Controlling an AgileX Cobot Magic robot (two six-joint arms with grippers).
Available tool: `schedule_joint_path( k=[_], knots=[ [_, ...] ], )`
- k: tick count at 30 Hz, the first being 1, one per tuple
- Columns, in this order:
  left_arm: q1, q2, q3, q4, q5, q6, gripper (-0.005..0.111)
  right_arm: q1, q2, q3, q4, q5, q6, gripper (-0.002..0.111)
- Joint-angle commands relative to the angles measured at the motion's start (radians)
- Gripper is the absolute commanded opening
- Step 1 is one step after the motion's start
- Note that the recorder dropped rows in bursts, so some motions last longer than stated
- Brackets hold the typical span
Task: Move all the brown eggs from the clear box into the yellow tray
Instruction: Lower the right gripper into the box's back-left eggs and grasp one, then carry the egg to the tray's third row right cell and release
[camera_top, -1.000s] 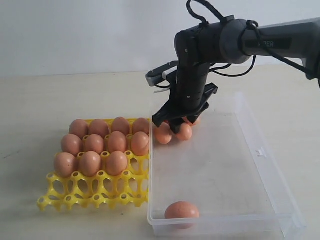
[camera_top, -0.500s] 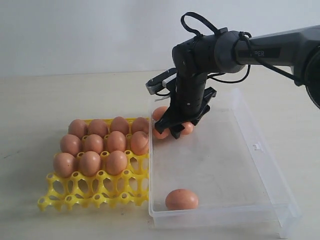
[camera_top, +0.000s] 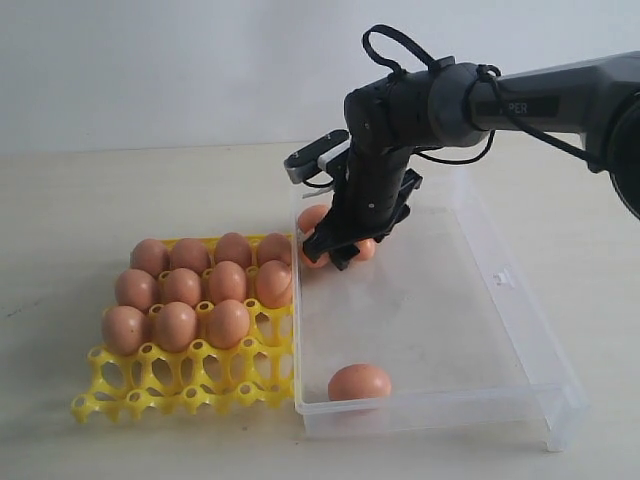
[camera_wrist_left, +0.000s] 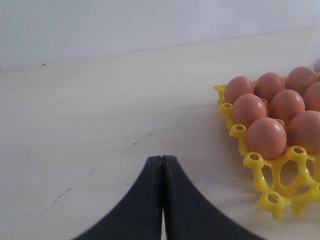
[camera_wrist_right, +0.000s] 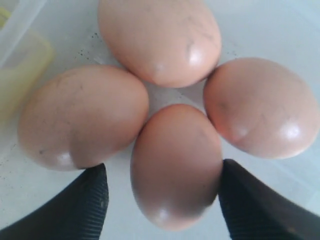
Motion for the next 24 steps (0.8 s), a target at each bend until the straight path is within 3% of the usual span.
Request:
schedule_joint_path(
  k=[1,5,10,13,18,24],
  knots=[
    [-0.001,-0.006,-0.005,-0.004,-0.008,-0.005,0.0,0.0,-0.004,0.001,0.011,-0.019,-0.003,0.038],
    [-0.001,-0.006,-0.005,-0.004,-0.008,-0.005,0.0,0.0,-0.004,0.001,0.008,-0.001,-0.003,0.001],
    [-0.001,-0.006,-0.005,-0.004,-0.008,-0.005,0.0,0.0,-0.044,0.023,-0.02,0.095,-0.003,0.0],
    [-0.001,-0.006,-0.005,-0.004,-0.008,-0.005,0.0,0.0,-0.123,0.113,-0.018,0.054,0.0,0.0],
    [-0.001,-0.006,-0.005,-0.004,-0.008,-0.005,0.0,0.0,-0.337,0.39,0.077,-0.21,0.022,0.0],
    [-0.001,-0.006,-0.005,-0.004,-0.008,-0.005,0.0,0.035,-0.595,0.804,0.168,-0.815,0.016,0.0]
  ],
)
